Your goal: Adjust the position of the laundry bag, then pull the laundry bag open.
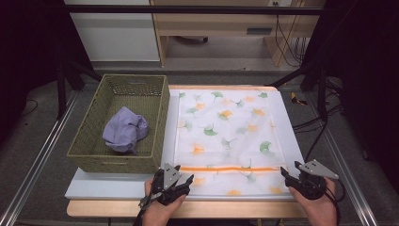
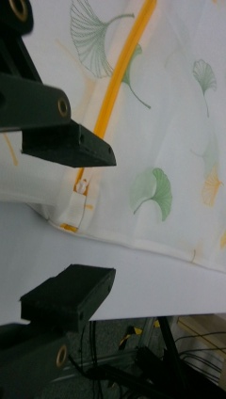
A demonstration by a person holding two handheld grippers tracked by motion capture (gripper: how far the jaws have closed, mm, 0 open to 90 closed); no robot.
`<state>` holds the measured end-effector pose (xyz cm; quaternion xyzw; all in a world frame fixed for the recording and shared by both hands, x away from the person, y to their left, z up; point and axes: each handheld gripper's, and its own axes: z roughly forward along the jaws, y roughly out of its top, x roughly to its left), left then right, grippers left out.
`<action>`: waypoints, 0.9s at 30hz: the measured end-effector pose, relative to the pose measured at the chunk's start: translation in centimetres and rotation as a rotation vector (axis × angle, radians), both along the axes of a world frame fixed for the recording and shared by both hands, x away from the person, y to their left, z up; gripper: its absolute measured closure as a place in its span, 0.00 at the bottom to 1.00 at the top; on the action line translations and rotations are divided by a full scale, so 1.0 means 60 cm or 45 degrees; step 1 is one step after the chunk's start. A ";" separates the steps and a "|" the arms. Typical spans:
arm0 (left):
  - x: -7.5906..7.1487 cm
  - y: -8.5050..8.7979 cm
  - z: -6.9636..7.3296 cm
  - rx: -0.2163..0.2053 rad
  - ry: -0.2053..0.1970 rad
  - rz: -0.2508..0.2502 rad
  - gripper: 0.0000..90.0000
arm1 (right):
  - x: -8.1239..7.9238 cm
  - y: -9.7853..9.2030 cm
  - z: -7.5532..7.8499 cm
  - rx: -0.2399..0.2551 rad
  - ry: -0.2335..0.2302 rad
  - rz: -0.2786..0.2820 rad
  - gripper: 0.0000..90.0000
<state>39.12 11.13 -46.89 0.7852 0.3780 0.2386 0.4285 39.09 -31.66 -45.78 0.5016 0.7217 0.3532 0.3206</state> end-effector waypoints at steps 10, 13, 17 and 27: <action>-0.001 -0.009 0.005 -0.034 -0.015 -0.022 0.26 | 0.019 -0.017 0.002 0.012 0.002 -0.016 0.25; 0.000 -0.008 0.004 -0.035 -0.014 -0.025 0.22 | 0.027 -0.024 -0.002 0.028 0.026 0.011 0.31; -0.001 -0.009 0.003 -0.045 -0.013 -0.031 0.17 | 0.041 -0.036 -0.012 0.045 0.067 0.051 0.41; -0.002 -0.013 0.002 -0.033 -0.005 -0.064 0.14 | 0.043 -0.041 -0.026 0.043 0.141 0.134 0.56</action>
